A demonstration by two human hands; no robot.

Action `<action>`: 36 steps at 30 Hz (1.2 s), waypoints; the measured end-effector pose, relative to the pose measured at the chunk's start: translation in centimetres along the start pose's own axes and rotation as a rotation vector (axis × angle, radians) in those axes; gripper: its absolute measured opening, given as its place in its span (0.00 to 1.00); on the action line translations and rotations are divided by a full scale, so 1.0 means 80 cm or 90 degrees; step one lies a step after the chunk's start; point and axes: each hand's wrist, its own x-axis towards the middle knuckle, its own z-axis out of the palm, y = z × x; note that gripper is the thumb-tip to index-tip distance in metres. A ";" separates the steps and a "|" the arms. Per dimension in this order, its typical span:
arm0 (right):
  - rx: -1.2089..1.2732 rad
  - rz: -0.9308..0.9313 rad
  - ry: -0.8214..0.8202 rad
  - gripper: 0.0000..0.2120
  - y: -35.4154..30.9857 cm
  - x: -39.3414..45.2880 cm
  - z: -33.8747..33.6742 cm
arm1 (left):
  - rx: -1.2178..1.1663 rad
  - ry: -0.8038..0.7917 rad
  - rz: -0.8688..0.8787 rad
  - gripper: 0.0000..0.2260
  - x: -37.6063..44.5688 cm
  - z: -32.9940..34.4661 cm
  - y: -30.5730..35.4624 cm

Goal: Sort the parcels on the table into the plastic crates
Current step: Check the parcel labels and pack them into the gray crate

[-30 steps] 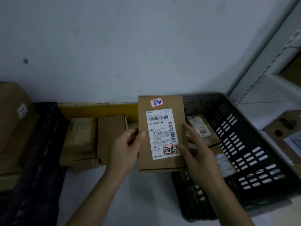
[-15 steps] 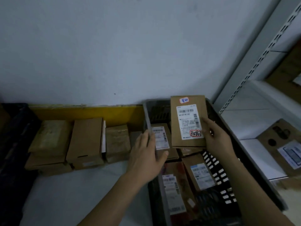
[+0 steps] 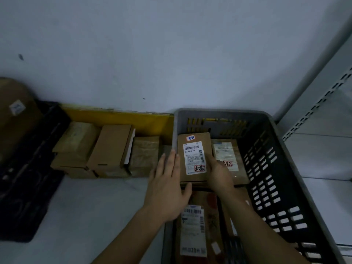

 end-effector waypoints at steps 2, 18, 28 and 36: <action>-0.115 0.008 -0.006 0.26 0.001 -0.001 0.016 | 0.007 0.001 0.000 0.41 0.001 0.001 -0.001; -0.388 -0.028 -0.094 0.45 -0.009 -0.024 0.026 | 0.070 0.042 -0.051 0.42 0.001 0.007 0.001; -0.208 -0.090 0.178 0.40 -0.071 -0.025 -0.046 | -0.113 0.056 -0.055 0.47 0.000 -0.023 -0.068; -0.167 -0.190 0.267 0.38 -0.221 -0.061 -0.025 | -0.070 0.054 -0.136 0.40 0.006 -0.042 -0.235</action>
